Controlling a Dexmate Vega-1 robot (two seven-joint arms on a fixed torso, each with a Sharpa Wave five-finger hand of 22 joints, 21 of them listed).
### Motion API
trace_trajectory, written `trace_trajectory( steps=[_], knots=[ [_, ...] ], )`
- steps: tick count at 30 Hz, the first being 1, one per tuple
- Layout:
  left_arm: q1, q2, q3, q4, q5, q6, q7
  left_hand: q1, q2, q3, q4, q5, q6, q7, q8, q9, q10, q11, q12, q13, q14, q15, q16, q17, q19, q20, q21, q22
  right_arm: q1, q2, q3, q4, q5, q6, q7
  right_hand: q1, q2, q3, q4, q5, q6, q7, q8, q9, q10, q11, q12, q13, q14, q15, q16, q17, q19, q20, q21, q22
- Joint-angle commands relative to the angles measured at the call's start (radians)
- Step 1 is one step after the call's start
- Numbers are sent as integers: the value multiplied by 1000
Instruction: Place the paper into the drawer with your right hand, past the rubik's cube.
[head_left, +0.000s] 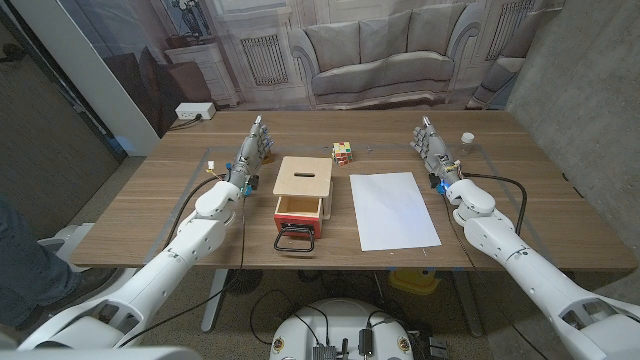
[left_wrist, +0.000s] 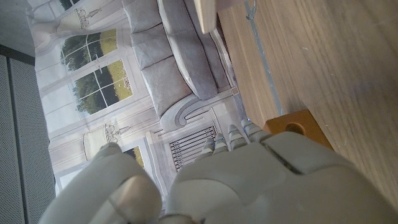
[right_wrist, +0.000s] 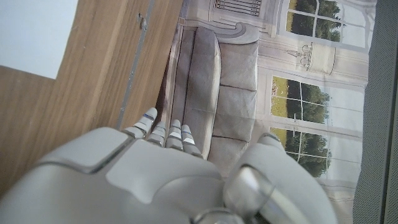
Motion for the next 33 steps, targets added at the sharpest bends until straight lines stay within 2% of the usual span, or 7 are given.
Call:
trace_trajectory(
  steps=[1, 12, 24, 29, 33],
  knots=[
    [21, -46, -57, -28, 73, 44, 1, 11, -2, -1, 7, 7, -6, -2, 5, 2, -7, -1, 5, 4, -8, -1, 5, 2, -11, -63, 5, 4, -16, 108, 141, 15, -119, -45, 90, 5, 2, -2, 7, 2, 3, 6, 7, 3, 1, 10, 4, 6, 3, 9, 3, 5, -1, -36, 4, 3],
    [5, -116, -97, 64, 105, 21, -52, 16, 5, -2, 4, 11, 4, -8, 10, 2, 4, -12, 11, 3, -1, -7, 8, 1, -12, -62, 8, 4, -70, 145, 212, -38, -177, -49, 120, 6, 2, -3, 4, 0, 5, 4, 8, 3, 4, 10, 6, 6, 5, 10, 4, 5, 4, -36, -1, 3],
    [-11, -152, -127, 86, 142, 26, -83, 20, 10, -2, 2, 14, 10, -8, 12, 2, 8, -10, 12, 3, 4, -8, 9, 1, -12, -60, 9, 4, -78, 163, 221, -49, -213, -29, 151, 8, 4, -4, 1, -1, 7, 1, 9, 2, 6, 7, 8, 6, 10, 7, 6, 5, 9, -37, -5, 4],
    [-12, -162, -137, 84, 149, 30, -87, 25, 15, -4, -1, 17, 31, -13, 19, 2, 26, -22, 19, 3, 14, -15, 12, 1, -12, -58, 11, 4, -81, 169, 233, -41, -205, -10, 170, 9, 5, -5, -1, -2, 15, 0, 12, 2, 10, 6, 9, 6, 14, 5, 7, 4, 16, -37, -7, 4],
    [-13, -167, -143, 80, 157, 35, -84, 27, 17, -5, -2, 18, 43, -13, 22, 2, 34, -20, 22, 3, 19, -17, 13, 1, -9, -58, 12, 4, -96, 168, 241, -51, -206, 10, 177, 11, 6, -5, -3, -2, 16, -1, 12, 2, 13, 5, 11, 6, 17, 5, 7, 4, 18, -37, -9, 4]
  ],
)
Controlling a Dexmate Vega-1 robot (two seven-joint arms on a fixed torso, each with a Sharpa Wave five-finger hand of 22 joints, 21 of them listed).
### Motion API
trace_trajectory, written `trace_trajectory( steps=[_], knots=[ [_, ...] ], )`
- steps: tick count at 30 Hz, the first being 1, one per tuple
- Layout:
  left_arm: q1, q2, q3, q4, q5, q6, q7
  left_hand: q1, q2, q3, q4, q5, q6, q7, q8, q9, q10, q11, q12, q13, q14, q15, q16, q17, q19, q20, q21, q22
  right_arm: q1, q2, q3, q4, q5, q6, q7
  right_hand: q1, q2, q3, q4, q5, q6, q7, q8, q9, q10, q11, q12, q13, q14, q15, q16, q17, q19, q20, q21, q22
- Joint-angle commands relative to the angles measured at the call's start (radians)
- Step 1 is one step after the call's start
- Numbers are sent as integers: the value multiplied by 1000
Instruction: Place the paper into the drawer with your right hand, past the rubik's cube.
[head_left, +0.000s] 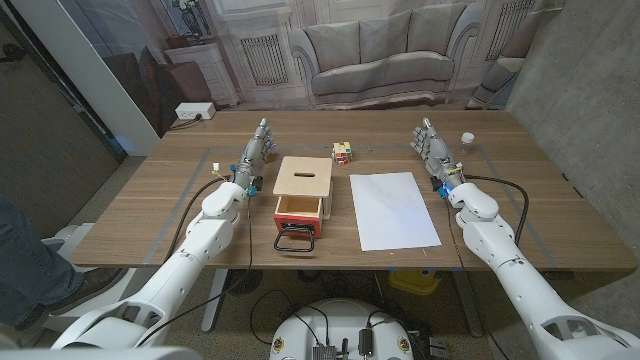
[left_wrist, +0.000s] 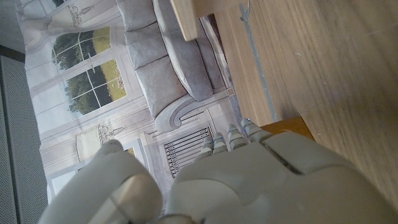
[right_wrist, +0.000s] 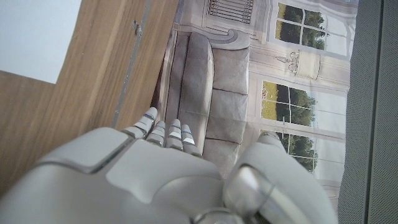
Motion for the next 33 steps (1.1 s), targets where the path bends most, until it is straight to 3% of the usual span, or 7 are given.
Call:
trace_trajectory(
  steps=[1, 6, 15, 33],
  knots=[
    [-7, -28, -26, 4, 28, 10, -10, 5, 3, -5, -2, 7, 12, -1, 7, 2, 12, 1, 7, 3, 6, -4, 9, 1, -9, -58, 6, 4, -26, 12, 27, -13, -12, 46, 35, 8, 2, -4, -3, -2, 9, -1, 5, 2, 10, 1, 3, 1, 12, 0, 7, 4, 6, -33, -4, 4],
    [-13, -41, -30, 12, 30, 7, -16, 6, 4, -6, -2, 7, 15, -2, 7, 2, 15, 3, 8, 3, 9, -5, 10, 1, -8, -57, 6, 4, -34, 9, 33, -6, -11, 75, 54, 11, 4, -4, -5, -2, 7, -1, 4, 2, 9, -1, 3, 1, 13, -3, 7, 4, 14, -36, -5, 4],
    [-16, -64, -40, 31, 27, -16, -30, 9, 8, -9, -4, 10, 32, -3, 11, 2, 32, 1, 12, 4, 23, -7, 13, 1, 2, -52, 10, 4, -78, -7, 36, -56, -32, 83, 30, 17, 9, -1, -10, -2, 4, -3, 3, 2, 7, -2, 2, 1, 14, -6, 7, 4, 19, -39, -8, 4],
    [1, -52, -45, 0, 36, -23, -28, 13, 15, -11, -5, 12, 36, -1, 9, 2, 33, 1, 10, 4, 22, -6, 10, 1, 3, -57, 10, 4, -142, -34, 24, -133, -50, 122, 24, 28, 12, 1, -18, -2, 2, -3, 2, 2, 3, -1, 1, 1, 14, -7, 5, 3, 30, -40, -14, 3]
  ],
)
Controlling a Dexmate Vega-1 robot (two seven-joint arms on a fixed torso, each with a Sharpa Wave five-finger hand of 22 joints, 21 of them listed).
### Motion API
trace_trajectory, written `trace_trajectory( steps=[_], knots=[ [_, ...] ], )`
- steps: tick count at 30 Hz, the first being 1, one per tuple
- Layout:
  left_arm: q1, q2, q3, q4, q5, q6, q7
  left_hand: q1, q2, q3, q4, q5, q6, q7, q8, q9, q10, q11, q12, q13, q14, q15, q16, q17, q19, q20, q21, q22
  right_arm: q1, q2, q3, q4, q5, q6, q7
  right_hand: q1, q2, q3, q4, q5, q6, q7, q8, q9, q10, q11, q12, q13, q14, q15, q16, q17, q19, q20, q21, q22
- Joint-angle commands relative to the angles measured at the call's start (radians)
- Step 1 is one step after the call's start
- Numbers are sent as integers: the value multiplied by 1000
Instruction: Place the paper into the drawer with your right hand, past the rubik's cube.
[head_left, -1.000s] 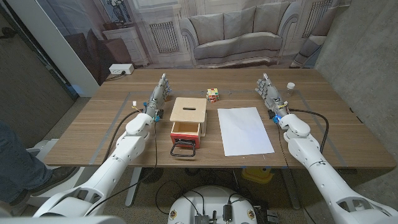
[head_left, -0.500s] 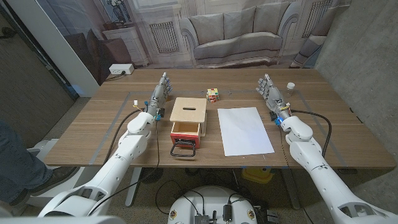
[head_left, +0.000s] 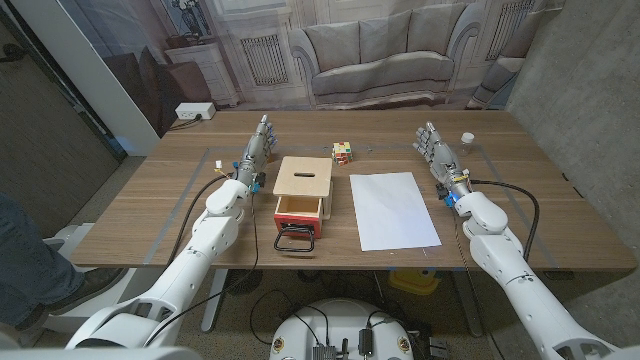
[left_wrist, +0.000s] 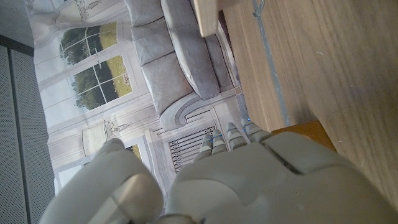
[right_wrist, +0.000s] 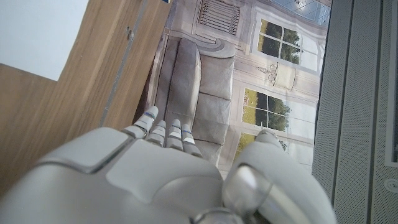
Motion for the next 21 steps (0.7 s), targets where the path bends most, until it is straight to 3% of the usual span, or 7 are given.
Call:
trace_trajectory(
  steps=[1, 21],
  knots=[
    [13, 7, -4, -23, 2, -9, -4, 5, 7, -6, -1, 5, 4, -1, 2, 3, 2, 1, 3, 4, 4, -3, 2, 1, 3, -57, 3, 4, -45, -18, -6, -51, -11, 31, -4, 10, 1, 1, -9, -2, -3, 2, 3, 2, 4, -1, 1, 1, 4, 5, 5, 3, 10, -42, -5, 3],
    [9, 25, 8, -29, 11, -5, -3, 11, 15, -8, -3, 8, -5, -3, -5, 3, 0, 1, -1, 4, 3, -2, -1, 2, -2, -60, 0, 4, -115, -42, -20, -129, -47, 83, -38, 19, -1, 0, -18, -3, -1, -2, 4, 2, 10, -10, 4, 1, 17, 0, 9, 3, 24, -47, -12, 3]
  ],
)
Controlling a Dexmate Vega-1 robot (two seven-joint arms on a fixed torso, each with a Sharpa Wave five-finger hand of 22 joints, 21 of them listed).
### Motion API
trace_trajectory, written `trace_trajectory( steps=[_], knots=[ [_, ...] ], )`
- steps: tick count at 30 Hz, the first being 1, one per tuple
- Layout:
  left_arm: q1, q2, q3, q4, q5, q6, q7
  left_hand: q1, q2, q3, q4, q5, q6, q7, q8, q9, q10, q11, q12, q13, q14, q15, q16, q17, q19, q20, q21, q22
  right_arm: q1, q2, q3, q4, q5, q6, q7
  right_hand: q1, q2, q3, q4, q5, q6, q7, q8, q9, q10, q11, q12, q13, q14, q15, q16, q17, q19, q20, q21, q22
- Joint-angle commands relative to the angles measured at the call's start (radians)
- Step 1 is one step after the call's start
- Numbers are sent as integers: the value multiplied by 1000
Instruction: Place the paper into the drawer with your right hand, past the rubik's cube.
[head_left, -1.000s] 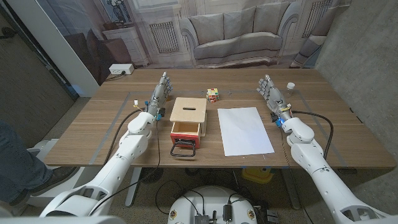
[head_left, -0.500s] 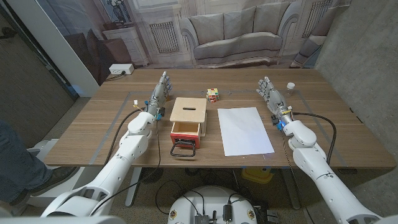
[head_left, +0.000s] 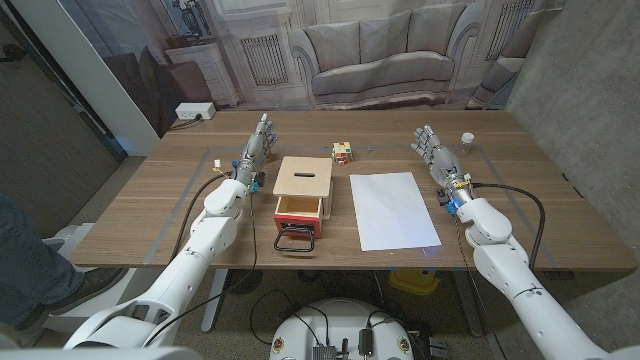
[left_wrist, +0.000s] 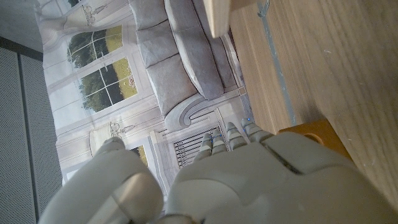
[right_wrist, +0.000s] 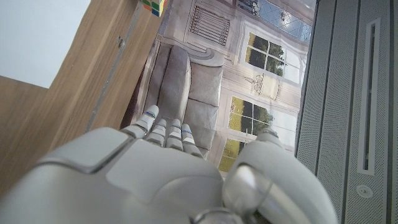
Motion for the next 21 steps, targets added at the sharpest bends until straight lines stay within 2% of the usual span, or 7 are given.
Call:
trace_trajectory(
  steps=[1, 13, 21],
  knots=[
    [0, 14, 6, -10, 8, 4, 4, 5, 9, -4, 2, 8, -15, -1, -6, 3, -1, 2, -2, 4, -3, 4, -1, 2, -3, -60, 0, 4, -43, -17, -10, -49, -26, 29, -23, 8, 3, 5, -7, -3, -1, -2, 3, 2, 6, -7, 4, 1, 6, 0, 8, 3, 5, -49, -2, 3],
    [7, 15, 9, -12, 2, -16, -3, 9, 17, -6, 1, 10, -34, -1, -14, 4, -16, 3, -9, 5, -13, 5, -5, 2, -9, -61, -2, 4, -89, -45, -19, -105, -90, 41, -84, 11, 3, 3, -11, -4, 0, -8, 4, 2, 8, -16, 4, 1, 13, -9, 10, 3, 13, -51, -8, 4],
    [5, 14, 20, -15, 6, -15, 1, 11, 21, -6, 0, 11, -40, 3, -16, 4, -21, 6, -10, 5, -17, 6, -6, 2, -17, -57, -4, 4, -111, -61, -19, -121, -80, 58, -87, 13, 3, 3, -13, -3, 4, -11, 5, 2, 8, -18, 4, 1, 15, -14, 9, 4, 17, -53, -10, 4]
  ],
)
